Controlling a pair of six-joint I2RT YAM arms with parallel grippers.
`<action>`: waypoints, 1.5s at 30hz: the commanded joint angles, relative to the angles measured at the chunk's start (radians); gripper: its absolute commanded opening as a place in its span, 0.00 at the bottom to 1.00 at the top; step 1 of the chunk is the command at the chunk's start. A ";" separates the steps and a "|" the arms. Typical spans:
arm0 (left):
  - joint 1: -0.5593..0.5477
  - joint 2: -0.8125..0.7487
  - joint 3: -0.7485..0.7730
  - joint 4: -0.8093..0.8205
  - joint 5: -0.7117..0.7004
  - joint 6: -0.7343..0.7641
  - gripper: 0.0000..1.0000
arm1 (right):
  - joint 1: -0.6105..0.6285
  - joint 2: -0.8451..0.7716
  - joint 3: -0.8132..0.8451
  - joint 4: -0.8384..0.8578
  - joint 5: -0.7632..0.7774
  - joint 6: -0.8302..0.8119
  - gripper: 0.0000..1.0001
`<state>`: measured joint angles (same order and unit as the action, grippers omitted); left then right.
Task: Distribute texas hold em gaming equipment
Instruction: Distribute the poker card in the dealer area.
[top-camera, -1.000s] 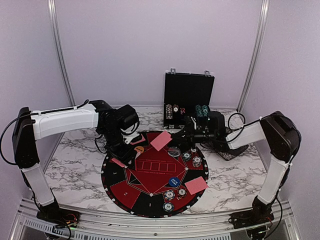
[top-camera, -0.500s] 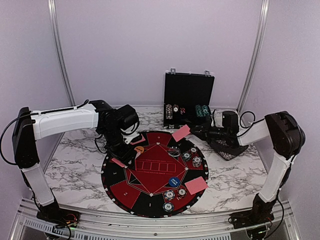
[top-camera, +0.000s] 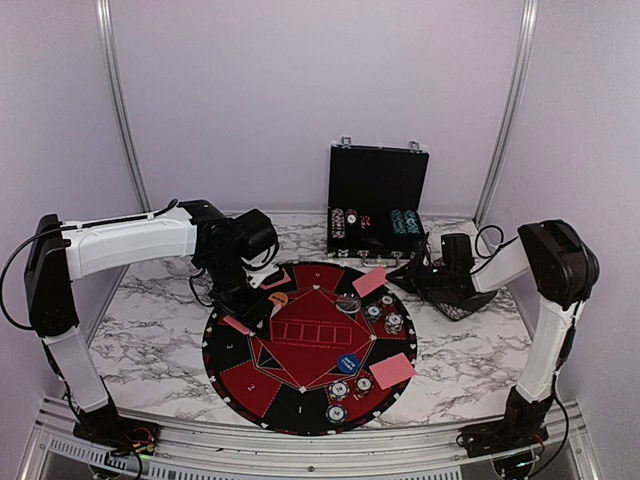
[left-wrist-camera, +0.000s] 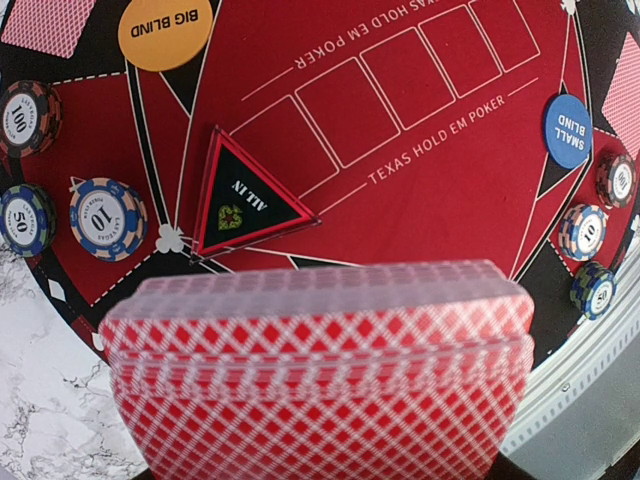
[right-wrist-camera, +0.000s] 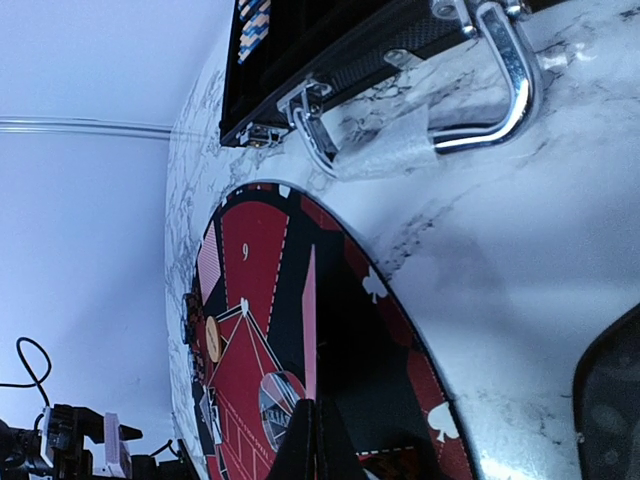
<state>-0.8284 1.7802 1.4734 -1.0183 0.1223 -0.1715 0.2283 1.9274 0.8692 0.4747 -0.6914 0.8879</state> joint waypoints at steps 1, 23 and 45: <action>0.004 -0.010 0.002 -0.017 -0.001 0.011 0.50 | -0.010 0.016 0.038 -0.022 0.030 -0.061 0.00; 0.005 0.007 0.018 -0.017 0.006 0.018 0.50 | 0.107 0.002 0.245 -0.538 0.302 -0.400 0.17; 0.004 0.002 0.022 -0.017 0.011 0.014 0.50 | 0.141 -0.157 0.304 -0.643 0.319 -0.426 0.60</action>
<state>-0.8276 1.7821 1.4734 -1.0183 0.1234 -0.1707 0.3599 1.8694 1.1507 -0.1902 -0.3134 0.4400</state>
